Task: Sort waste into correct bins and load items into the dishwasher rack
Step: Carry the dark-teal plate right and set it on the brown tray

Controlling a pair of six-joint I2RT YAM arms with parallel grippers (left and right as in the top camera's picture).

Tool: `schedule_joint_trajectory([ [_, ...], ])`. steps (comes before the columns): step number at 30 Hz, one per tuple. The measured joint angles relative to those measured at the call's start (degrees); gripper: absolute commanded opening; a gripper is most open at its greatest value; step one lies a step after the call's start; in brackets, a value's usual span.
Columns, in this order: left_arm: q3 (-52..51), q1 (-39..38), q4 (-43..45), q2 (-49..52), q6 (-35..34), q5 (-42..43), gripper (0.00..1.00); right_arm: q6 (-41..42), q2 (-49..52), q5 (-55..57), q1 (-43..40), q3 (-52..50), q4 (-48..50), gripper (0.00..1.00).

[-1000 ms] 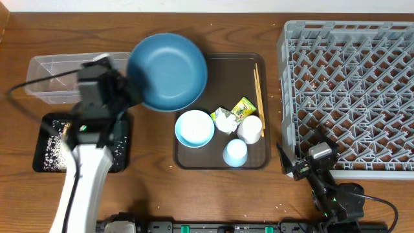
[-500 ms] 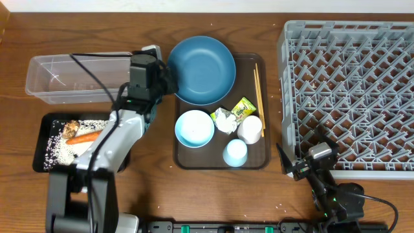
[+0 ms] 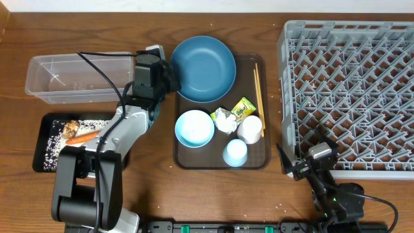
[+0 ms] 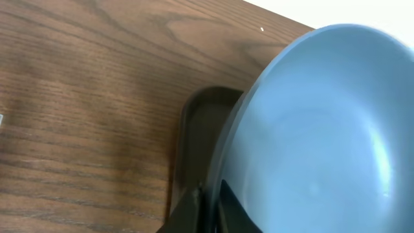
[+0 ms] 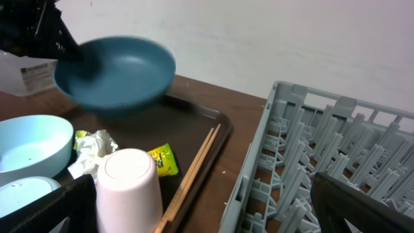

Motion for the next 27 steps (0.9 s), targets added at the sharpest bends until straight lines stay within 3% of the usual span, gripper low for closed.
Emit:
schedule_joint_trajectory([
  [9, 0.00, 0.00, 1.22, 0.00, -0.59, 0.02, 0.27, 0.00, 0.00, 0.00, 0.00, -0.02, 0.00, 0.99],
  [10, 0.00, 0.00, 1.22, 0.00, -0.59, 0.02, 0.38, -0.02, 0.00, 0.00, 0.00, 0.00, 0.00, 0.99],
  [11, 0.00, 0.00, 1.22, 0.00, -0.33, 0.02, 0.43, 0.00, 0.00, 0.00, 0.00, 0.00, 0.00, 0.99],
  [15, 0.00, 0.00, 1.33, -0.15, -0.85, 0.22, 0.43, 0.00, 0.00, 0.00, 0.00, 0.00, 0.00, 0.99],
  [18, 0.00, 0.00, -0.26, -1.62, -0.81, 0.22, 0.59, 0.00, 0.00, 0.00, 0.00, -0.02, 0.00, 0.99],
  [21, 0.00, 0.00, -5.29, -6.36, -0.90, 0.24, 0.68, 0.00, 0.00, 0.00, 0.00, 0.00, 0.02, 0.99],
  [26, 0.22, 0.02, -22.36, -20.92, -1.05, 0.17, 0.71, 0.00, 0.00, 0.00, 0.00, 0.00, 0.02, 0.99],
  [27, 0.22, 0.07, -25.27, -23.37, -1.07, 0.22, 0.77, 0.00, 0.00, 0.00, 0.00, 0.00, 0.04, 0.99],
])
